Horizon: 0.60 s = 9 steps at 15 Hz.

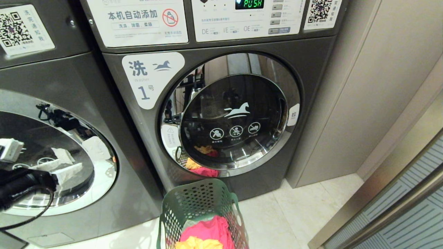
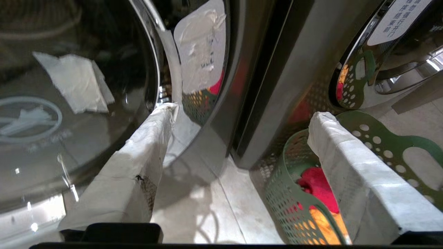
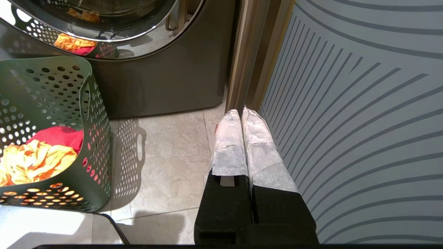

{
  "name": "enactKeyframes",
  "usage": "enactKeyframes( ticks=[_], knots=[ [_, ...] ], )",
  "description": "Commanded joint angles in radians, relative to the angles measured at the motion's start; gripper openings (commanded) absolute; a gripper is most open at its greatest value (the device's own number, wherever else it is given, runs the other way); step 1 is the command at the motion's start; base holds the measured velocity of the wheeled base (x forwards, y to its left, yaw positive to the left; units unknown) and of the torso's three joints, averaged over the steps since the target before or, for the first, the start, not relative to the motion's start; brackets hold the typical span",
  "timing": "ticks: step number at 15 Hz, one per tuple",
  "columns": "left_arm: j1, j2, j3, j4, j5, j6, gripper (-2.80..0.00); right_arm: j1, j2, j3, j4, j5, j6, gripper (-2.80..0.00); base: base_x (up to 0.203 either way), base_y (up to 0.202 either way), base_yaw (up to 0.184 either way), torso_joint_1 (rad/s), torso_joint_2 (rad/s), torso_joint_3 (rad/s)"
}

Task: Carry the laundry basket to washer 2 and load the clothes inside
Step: Open the lid of the washing machine

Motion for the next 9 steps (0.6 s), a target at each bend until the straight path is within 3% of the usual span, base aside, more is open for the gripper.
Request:
enactKeyframes(
  ticks=[1,7,9],
  knots=[
    [-0.002,0.098,-0.006,-0.12,-0.017,0.008,0.0,0.0,0.001,0.0,0.0,0.0,-0.001,-2.8,0.0,0.0,0.0,0.0,0.0,0.0],
    [-0.009,0.192,-0.027,-0.257,-0.228,0.009,0.0,0.0,0.001,0.0,0.0,0.001,-0.001,-2.8,0.0,0.0,0.0,0.0,0.0,0.0],
    [-0.008,0.217,-0.051,-0.26,-0.233,0.015,0.0,0.001,0.001,0.0,0.0,0.0,-0.001,-2.8,0.0,0.0,0.0,0.0,0.0,0.0]
  ],
)
